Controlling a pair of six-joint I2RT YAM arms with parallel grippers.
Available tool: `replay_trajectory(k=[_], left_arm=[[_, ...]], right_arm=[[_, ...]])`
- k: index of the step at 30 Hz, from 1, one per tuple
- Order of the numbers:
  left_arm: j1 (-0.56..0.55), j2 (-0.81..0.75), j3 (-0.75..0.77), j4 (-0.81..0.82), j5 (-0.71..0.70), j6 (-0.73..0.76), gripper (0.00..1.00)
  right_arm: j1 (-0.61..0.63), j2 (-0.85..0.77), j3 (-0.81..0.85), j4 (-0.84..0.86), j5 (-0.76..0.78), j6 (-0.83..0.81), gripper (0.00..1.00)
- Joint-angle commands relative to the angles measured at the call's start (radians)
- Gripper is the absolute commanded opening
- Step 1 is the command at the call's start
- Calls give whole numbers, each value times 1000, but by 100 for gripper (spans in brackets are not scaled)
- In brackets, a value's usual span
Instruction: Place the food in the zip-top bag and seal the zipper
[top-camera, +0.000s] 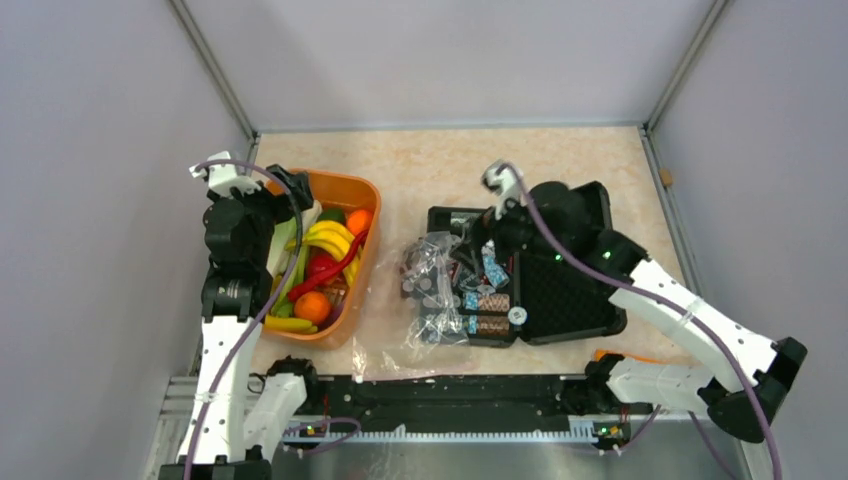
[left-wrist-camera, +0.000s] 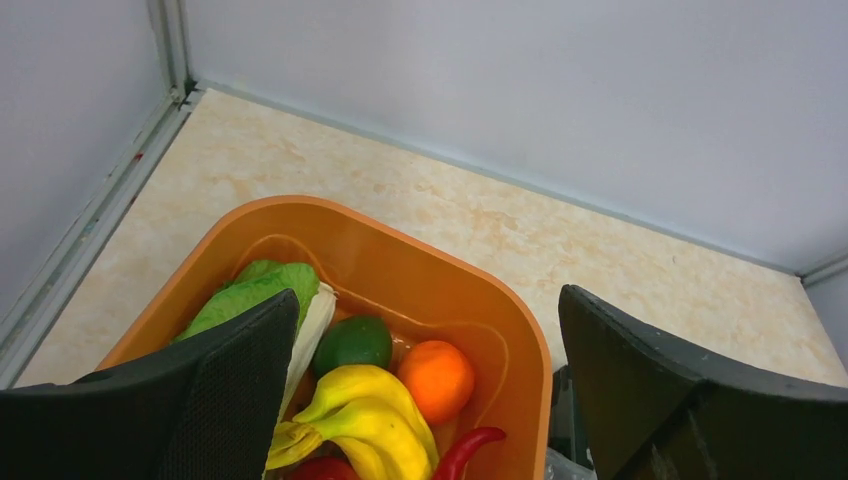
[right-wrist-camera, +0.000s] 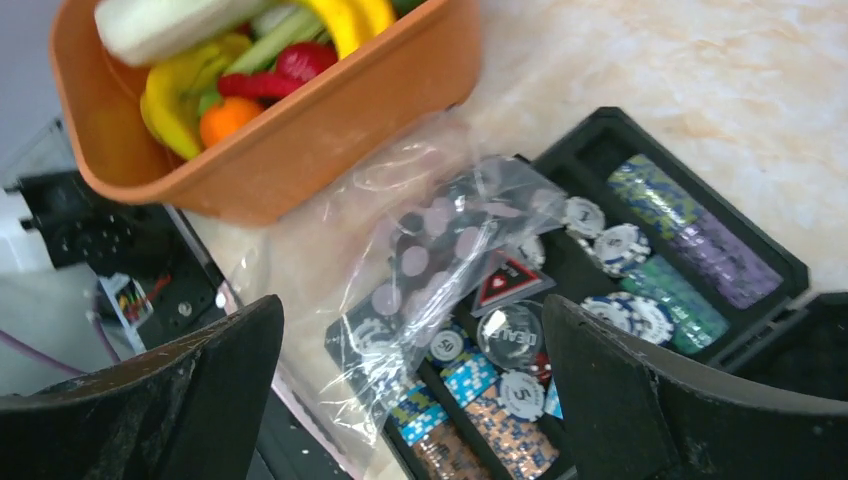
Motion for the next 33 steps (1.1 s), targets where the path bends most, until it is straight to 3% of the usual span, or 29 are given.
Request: replay_trajectory(k=[1,6,10,16,22,33], left_arm=[[8,-34,-27,58,-116,-50,99],[7,-75,-55,54,-150,-68,99],[7,-114,-100,77,-72,-123,99],[7,-120,-153,221,183,-127,99],[7,-96,-149,227,282,-93,99],[7,-73,-134,237,372,-91,99]], right_arm=[[166,46,53,-50,249,-53,99],[194,-32,-125,101,198,102,99],[195,-113,-263,157,206,199,99],[196,-97,-279,21,198,180,99],[197,-222,-431,117,-1,109,99],[197,-199,-452,147,363,275,99]])
